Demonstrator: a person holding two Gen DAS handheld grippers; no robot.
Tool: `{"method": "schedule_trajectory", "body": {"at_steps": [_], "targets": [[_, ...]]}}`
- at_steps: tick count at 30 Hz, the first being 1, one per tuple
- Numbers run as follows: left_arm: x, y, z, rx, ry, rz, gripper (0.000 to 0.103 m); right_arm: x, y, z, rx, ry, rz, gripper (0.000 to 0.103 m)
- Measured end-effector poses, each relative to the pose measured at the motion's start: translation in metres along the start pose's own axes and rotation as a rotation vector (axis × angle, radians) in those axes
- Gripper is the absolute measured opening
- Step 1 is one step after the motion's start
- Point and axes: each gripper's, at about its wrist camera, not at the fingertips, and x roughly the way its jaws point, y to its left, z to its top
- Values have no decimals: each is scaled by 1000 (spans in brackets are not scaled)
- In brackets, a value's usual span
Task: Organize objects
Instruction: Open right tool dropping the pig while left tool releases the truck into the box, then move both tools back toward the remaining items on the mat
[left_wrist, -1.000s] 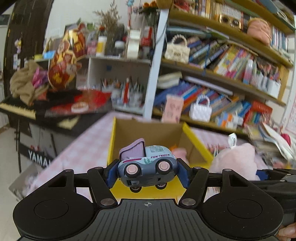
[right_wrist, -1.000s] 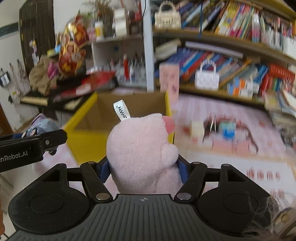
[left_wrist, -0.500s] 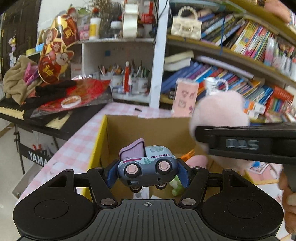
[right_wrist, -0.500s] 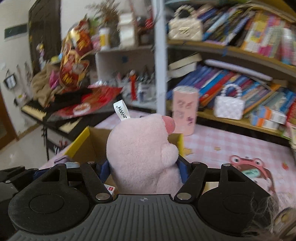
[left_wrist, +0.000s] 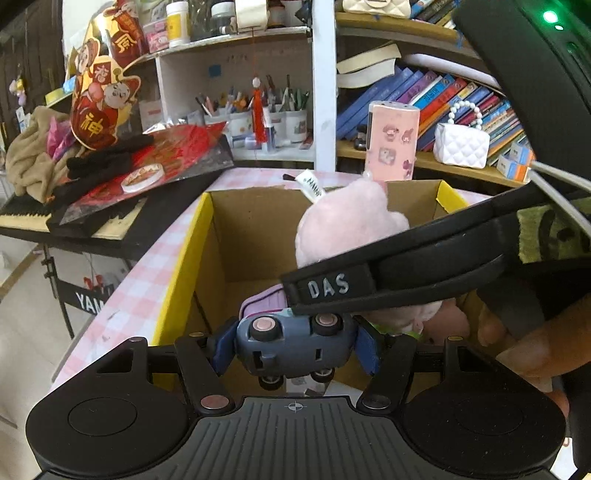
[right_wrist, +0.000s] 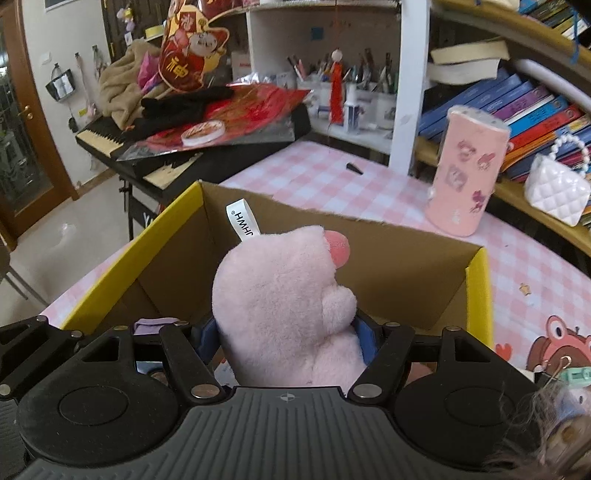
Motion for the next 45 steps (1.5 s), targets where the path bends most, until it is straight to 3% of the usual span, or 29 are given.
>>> {"method": "schedule_trajectory", "body": {"at_steps": [6,10,15,22,30,37,45], "targets": [[0,1,1,-10,-4,3,65,6,-4,0,23,43,19,70],[-10,10,1,-82,-49,-27,65,-4,-4,0,19,-10,16,73],[-28,10,6,-87,-111,-36,66,-25,-5,-2,37,-66,-1,74],[-66,14,10,-91,-213,-45,80,-81,-5,-11,105,-216,-53,73],[-103,33,-6,-132,-263,-27,83,-144,-5,-53,205,-374,-210,73],[-119,46,-42,-159,-213,-3,83,-164,9,-103,245,-340,-268,73],[-138,46,-91,-178,-131,15,83,-170,56,-166,173,-242,-269,73]]}}
